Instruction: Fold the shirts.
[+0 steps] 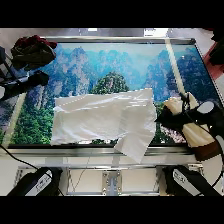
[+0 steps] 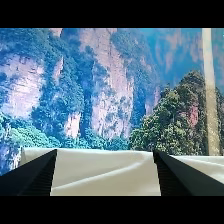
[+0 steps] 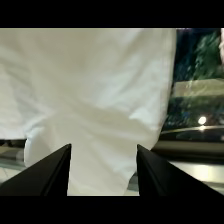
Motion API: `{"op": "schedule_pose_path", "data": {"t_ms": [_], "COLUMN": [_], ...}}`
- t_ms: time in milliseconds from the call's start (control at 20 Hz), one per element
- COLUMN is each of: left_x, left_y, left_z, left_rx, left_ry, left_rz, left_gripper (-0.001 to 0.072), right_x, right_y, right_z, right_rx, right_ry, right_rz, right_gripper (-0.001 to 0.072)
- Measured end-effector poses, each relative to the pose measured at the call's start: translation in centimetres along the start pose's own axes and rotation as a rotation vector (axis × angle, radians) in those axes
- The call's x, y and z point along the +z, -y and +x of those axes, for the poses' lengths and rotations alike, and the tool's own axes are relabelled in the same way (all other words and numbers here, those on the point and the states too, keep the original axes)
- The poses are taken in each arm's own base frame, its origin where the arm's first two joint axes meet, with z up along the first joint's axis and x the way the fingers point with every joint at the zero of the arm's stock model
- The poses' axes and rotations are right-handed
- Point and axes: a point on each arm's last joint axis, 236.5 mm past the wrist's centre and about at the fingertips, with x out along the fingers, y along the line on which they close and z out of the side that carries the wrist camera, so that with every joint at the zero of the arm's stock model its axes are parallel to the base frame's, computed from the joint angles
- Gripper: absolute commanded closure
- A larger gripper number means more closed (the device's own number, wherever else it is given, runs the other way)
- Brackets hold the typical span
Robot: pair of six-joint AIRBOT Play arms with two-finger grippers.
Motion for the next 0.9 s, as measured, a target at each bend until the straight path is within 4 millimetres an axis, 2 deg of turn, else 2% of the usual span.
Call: {"op": "schedule_pose_path", "data": {"t_ms": [200,450,550,800,900], "left_x": [-1.2,-1.8,-1.9,-2.0,-2.0], "left_y": [0.4,0.6,0.6,0.6,0.6], "left_z": [-0.5,-0.7,-0.7,-0.7,-0.7], "left_rx": [-0.011,-0.016,-0.016,-0.017,-0.017], "left_ry": [-0.053,-0.08,-0.083,-0.087,-0.087], "left_rz": [0.007,0.009,0.008,0.009,0.008], "left_gripper": [-0.0002,-0.0002,-0.0002,-0.0001,-0.0002], "right_x": [-5.3,-9.4,-9.9,-9.1,-8.8], "right_y": [1.4,2.8,3.0,2.7,2.6], "right_z": [3.2,5.4,6.2,7.8,8.3], "right_rx": [0.039,0.04,0.05,0.108,0.128], "right_ry": [-0.146,-0.247,-0.248,-0.171,-0.147], "right_rz": [0.112,0.206,0.242,0.34,0.372], "right_gripper": [0.0227,0.0229,0.0229,0.0252,0.0401]}}
